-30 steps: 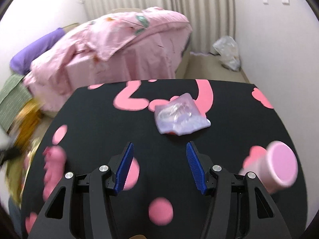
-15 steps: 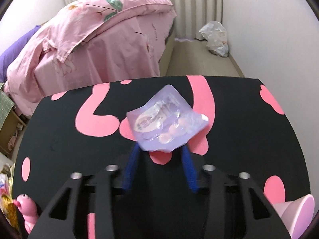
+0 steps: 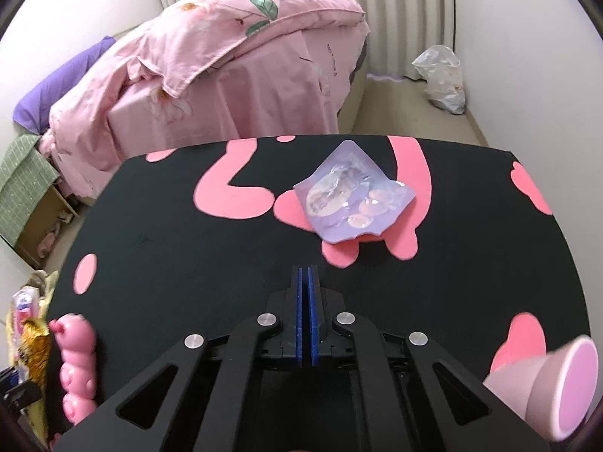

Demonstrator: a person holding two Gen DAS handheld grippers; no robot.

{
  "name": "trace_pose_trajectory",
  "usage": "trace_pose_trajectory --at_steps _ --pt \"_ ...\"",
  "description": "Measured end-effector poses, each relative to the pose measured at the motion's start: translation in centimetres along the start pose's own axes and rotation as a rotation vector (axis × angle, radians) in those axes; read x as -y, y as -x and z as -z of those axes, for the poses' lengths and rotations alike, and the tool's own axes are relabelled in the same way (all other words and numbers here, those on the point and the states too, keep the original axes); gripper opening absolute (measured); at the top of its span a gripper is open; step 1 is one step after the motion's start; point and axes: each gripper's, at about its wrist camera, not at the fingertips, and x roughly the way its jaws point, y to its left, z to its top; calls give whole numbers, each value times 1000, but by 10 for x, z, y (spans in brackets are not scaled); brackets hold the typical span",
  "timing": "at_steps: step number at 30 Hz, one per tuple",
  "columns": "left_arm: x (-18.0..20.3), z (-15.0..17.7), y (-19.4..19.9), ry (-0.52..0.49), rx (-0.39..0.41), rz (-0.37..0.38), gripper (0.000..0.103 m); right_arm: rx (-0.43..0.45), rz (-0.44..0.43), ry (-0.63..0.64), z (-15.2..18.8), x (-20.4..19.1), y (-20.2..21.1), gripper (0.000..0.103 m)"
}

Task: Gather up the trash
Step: 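Grasp the yellow snack wrapper with the left tool while the right tool grasps the clear candy packet, then carry the yellow wrapper and clear packet over the yellow trash bag with both tools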

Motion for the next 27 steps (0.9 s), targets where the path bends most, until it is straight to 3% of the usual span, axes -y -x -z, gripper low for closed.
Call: trace_pose_trajectory --at_steps 5,7,8,12,14,17,21,27 --pt "10 -11 5 -35 28 7 34 90 13 -120 0 11 13 11" --pt "13 -15 8 -53 41 5 35 79 -9 -178 -5 17 7 43" --pt "14 -17 10 -61 46 4 35 81 -16 -208 -6 19 6 49" --pt "12 -19 10 -63 48 -5 36 123 8 -353 -13 34 -3 49" --pt "10 -19 9 -56 45 -6 36 90 48 -383 -19 39 -15 37" --pt "6 -17 9 -48 42 -11 36 52 39 -311 -25 33 -25 9" --pt "0 -15 8 -19 40 -16 36 58 8 -256 -20 26 -14 4" --pt "-2 -10 17 -11 65 -18 36 122 -56 -128 -10 1 41 4"
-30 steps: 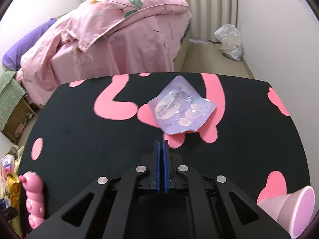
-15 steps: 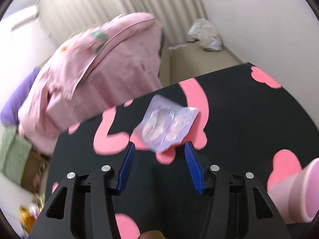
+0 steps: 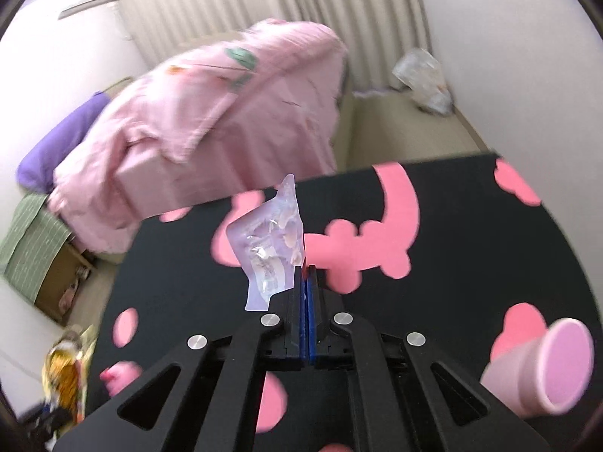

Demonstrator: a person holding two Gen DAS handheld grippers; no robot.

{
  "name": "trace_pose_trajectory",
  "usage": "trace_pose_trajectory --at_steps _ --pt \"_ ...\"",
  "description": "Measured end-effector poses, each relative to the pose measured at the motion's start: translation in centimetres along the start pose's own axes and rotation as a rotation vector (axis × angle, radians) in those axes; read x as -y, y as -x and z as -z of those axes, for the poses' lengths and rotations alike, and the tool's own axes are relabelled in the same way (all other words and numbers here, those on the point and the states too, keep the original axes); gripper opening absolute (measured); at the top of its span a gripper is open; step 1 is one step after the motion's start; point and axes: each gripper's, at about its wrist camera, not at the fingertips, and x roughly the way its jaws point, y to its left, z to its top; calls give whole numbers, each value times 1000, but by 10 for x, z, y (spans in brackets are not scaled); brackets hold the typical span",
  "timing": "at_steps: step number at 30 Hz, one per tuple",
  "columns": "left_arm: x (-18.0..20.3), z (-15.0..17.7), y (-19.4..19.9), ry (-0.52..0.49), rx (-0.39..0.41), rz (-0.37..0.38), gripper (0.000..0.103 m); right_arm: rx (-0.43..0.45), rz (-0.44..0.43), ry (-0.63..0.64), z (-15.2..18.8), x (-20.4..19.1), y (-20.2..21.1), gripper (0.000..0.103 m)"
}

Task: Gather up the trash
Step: 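Carry the yellow wrapper and clear packet over the yellow trash bag with both tools, then release the yellow wrapper with the left tool while the right tool releases the clear packet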

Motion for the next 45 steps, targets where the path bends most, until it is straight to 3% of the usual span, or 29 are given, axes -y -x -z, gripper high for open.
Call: trace_pose_trajectory --at_steps 6,11,17,21,23,26,28,34,40,45 --pt "-18 -2 31 22 66 -47 36 58 -129 168 2 -65 56 4" --pt "-51 -7 70 44 131 -149 36 21 -267 284 15 -128 67 4" --pt "-111 -9 115 136 171 -241 36 -115 -397 425 53 -208 42 4" --pt "-140 -5 117 175 159 -226 36 -227 -449 494 81 -252 14 4" --pt "-149 0 102 177 123 -197 36 -289 -466 522 93 -269 -2 4" --pt "-162 9 68 184 9 -214 35 -392 -461 574 115 -290 -31 4" --pt "-167 16 52 179 -46 -225 34 -430 -447 618 125 -298 -43 4" --pt "-167 18 44 140 -71 -240 34 -475 -419 673 132 -309 -65 4" --pt "-170 14 46 152 -50 -195 34 -431 -398 671 126 -303 -63 4" --pt "-169 6 63 197 6 -134 40 -378 -440 632 117 -292 -47 5"
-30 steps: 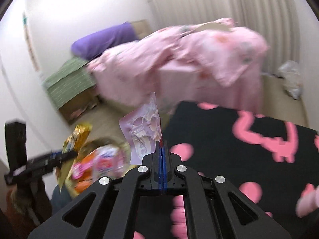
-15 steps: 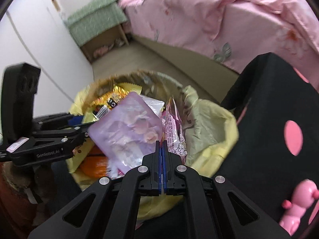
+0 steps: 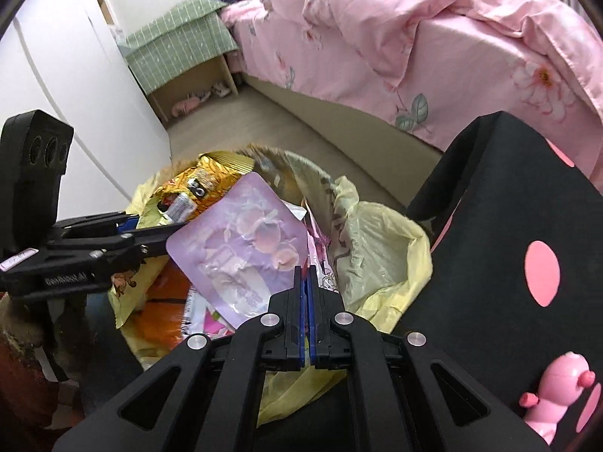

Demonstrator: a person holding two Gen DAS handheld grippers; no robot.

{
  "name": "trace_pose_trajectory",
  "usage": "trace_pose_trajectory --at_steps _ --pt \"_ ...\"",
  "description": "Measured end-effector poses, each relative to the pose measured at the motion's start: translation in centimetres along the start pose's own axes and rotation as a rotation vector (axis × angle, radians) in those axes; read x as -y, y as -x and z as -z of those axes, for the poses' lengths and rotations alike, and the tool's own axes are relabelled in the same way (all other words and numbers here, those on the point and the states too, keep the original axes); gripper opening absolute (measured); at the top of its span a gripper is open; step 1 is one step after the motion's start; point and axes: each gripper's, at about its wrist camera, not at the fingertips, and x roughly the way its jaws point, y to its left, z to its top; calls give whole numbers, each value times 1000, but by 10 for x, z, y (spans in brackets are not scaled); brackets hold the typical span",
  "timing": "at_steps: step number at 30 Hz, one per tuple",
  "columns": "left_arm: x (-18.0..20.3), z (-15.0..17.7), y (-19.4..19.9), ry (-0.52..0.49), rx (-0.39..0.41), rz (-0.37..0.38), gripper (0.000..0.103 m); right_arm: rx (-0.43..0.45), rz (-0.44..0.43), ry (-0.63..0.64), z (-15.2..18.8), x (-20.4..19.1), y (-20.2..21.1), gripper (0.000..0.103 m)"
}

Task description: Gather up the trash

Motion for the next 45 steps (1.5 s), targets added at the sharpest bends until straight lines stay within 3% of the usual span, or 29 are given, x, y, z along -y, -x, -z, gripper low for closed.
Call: trace_pose_trajectory --at_steps 8,9,10,12,18,22,25,29,37,41,45 --pt "-1 -9 13 52 16 36 59 8 -27 -6 3 -1 6 9" --pt "-2 -10 14 58 10 43 67 8 -21 2 4 -3 6 16" --pt "-2 -12 15 63 10 39 71 13 -18 7 5 -4 7 31" --pt "0 -12 20 64 29 17 78 31 -15 -5 6 -4 12 39" --pt "26 -3 57 12 127 -80 89 107 19 -29 17 -5 48 39" --pt "56 21 82 -61 197 -158 89 180 57 -42 44 -11 99 39" --pt "87 52 102 -112 235 -166 89 232 67 -67 72 -17 140 39" --pt "121 89 123 -170 263 -152 89 289 159 -95 120 -30 191 39" --pt "170 136 138 -228 206 -166 89 337 290 -219 198 -53 235 39" --pt "178 149 153 -256 247 -213 89 399 370 -198 212 -71 254 39" --pt "180 153 168 -261 288 -257 89 420 380 -173 216 -83 262 39"
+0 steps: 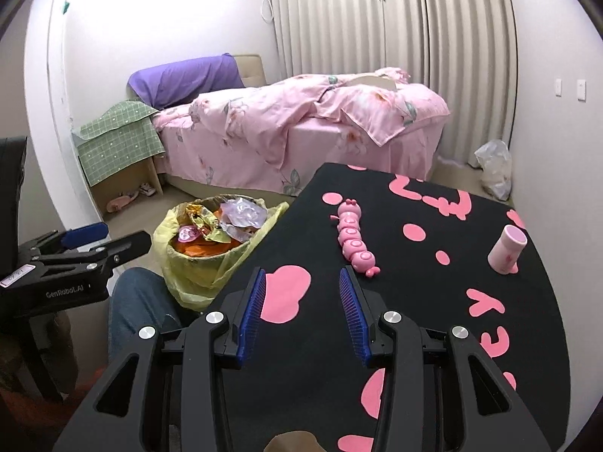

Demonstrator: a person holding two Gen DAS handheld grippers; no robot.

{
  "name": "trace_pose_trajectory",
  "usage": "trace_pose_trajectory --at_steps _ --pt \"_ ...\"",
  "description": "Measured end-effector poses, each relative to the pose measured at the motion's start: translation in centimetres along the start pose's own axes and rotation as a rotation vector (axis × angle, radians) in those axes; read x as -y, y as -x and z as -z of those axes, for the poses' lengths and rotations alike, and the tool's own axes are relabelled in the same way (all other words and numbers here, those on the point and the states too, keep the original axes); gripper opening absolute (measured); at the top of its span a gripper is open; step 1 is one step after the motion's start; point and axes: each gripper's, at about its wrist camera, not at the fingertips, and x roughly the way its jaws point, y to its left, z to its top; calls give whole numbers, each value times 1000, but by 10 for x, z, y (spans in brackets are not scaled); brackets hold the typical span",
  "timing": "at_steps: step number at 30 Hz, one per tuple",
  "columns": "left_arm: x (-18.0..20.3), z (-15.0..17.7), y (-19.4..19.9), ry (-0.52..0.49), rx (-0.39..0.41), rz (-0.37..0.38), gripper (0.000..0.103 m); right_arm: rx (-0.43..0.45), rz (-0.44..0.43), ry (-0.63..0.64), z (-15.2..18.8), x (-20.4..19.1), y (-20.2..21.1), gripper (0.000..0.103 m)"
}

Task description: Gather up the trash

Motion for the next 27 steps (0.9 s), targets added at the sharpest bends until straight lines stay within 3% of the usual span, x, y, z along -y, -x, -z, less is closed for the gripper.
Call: trace_pose_trajectory --at_steps 7,27 --pt "3 -1 20 -32 70 -39 89 -17 -6 -1 3 -6 0 39" --pt "8 2 24 -49 68 -30 89 -18 11 -5 5 -6 4 39"
